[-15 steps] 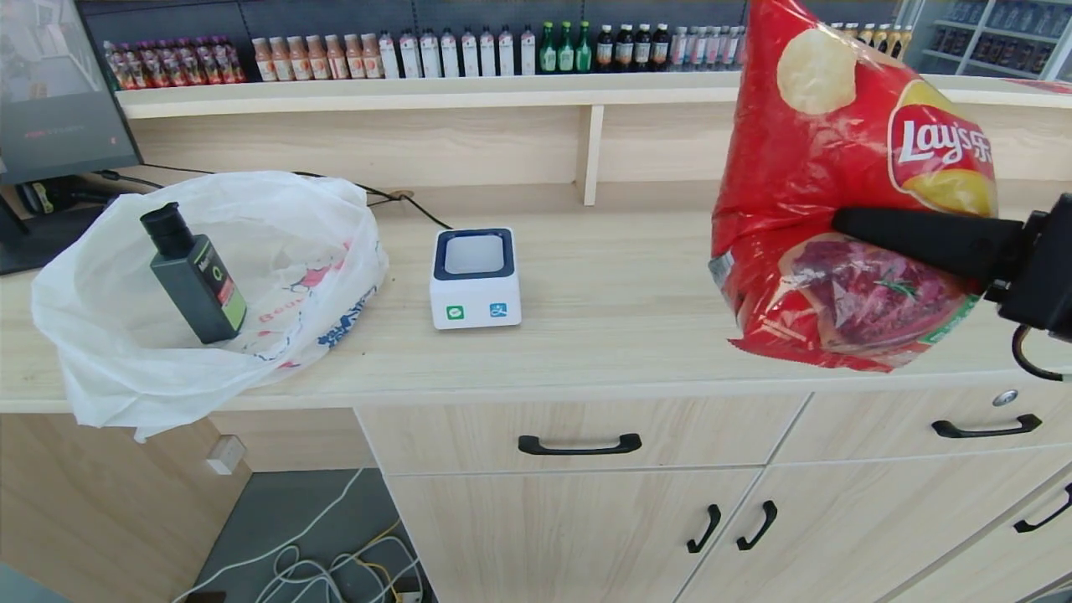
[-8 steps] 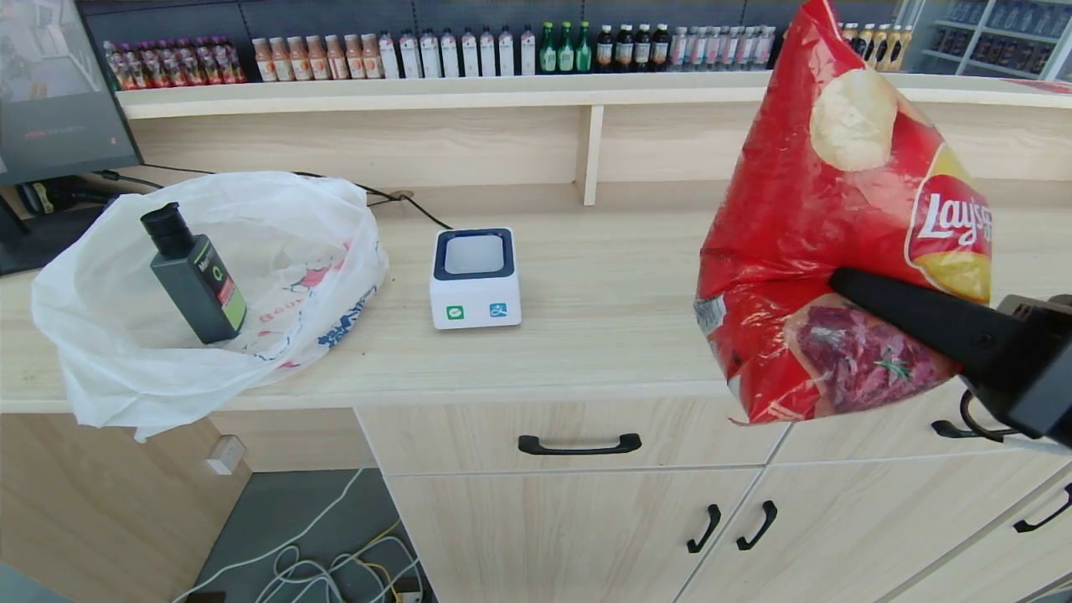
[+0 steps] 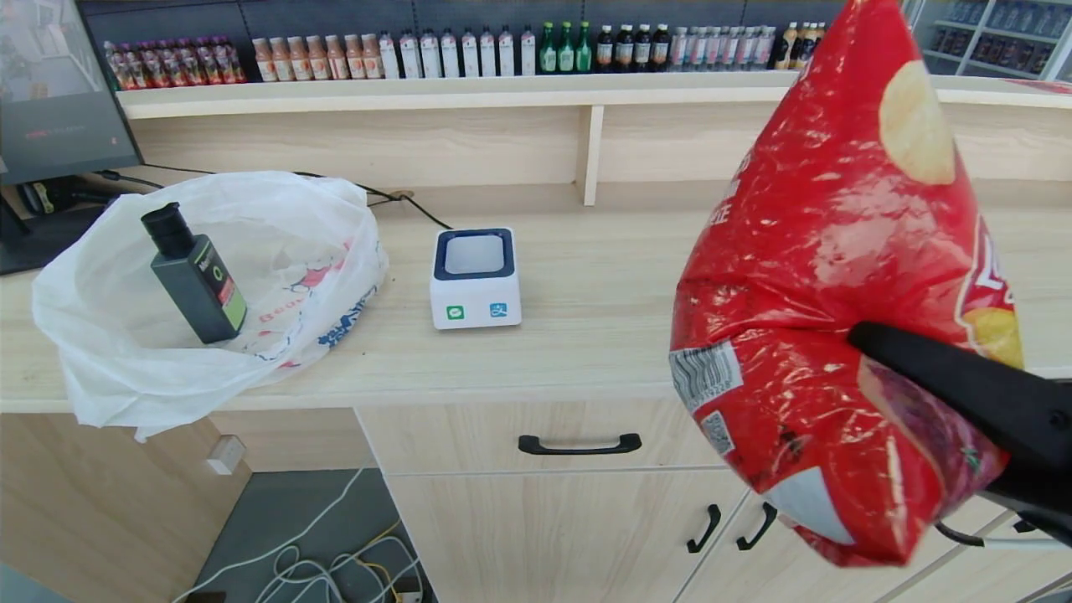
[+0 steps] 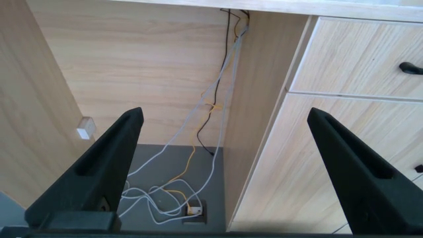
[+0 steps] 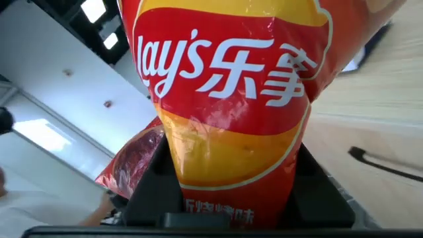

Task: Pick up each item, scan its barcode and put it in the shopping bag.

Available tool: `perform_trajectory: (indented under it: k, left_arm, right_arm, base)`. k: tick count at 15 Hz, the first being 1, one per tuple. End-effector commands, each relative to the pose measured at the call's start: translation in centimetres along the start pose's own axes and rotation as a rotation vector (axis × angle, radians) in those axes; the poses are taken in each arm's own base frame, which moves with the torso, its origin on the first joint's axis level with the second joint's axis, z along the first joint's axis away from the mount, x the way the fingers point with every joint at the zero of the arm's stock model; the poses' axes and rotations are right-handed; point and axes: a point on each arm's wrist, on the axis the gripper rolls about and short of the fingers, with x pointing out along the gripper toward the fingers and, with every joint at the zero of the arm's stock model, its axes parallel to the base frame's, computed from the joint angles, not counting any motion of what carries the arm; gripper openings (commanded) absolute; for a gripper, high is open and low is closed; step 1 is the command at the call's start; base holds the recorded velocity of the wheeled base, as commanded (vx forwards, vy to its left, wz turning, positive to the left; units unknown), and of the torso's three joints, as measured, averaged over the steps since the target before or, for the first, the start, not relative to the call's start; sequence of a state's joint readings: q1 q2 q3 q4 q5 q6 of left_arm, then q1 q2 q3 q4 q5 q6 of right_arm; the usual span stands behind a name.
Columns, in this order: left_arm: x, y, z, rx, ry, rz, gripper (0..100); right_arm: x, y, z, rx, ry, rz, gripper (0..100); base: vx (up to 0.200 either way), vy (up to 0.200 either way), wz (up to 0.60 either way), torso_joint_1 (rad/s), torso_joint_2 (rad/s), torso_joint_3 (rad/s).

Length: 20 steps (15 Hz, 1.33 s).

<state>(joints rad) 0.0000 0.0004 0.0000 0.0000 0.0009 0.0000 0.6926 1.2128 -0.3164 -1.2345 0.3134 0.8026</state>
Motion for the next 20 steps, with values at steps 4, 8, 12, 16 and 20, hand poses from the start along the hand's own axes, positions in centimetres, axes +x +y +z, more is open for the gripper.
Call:
perform_trajectory:
  k: [4,8,12,16,20]
  left_arm:
    - [0.0,0.0,0.0,0.000,0.000,-0.001,100]
    - [0.0,0.0,0.0,0.000,0.000,0.001,100]
    - [0.0,0.0,0.0,0.000,0.000,-0.001,100]
    - [0.0,0.0,0.0,0.000,0.000,0.001,100]
    - [0.0,0.0,0.0,0.000,0.000,-0.001,100]
  right_arm:
    - [0.6,-0.8,-2.1,0.142,0.040,0.043,0]
    - [-0.4,-1.5,-3.5,0.329,0.051,0.056,0]
    - [0.4,-1.0,-2.7,0.508,0.030,0.094,0]
    - [0.5,-1.2,-2.9,0.683,0.046,0.078,0]
    - [-1.0,-1.3,-3.5,0.697,0.058,0.051,0]
  base:
    - [0.000,0.000,0.00,0.000,0.00,0.000]
    - [0.000,0.000,0.00,0.000,0.00,0.000]
    - [0.000,0.000,0.00,0.000,0.00,0.000]
    - [0.000,0.000,0.00,0.000,0.00,0.000]
    - [0.000,0.000,0.00,0.000,0.00,0.000]
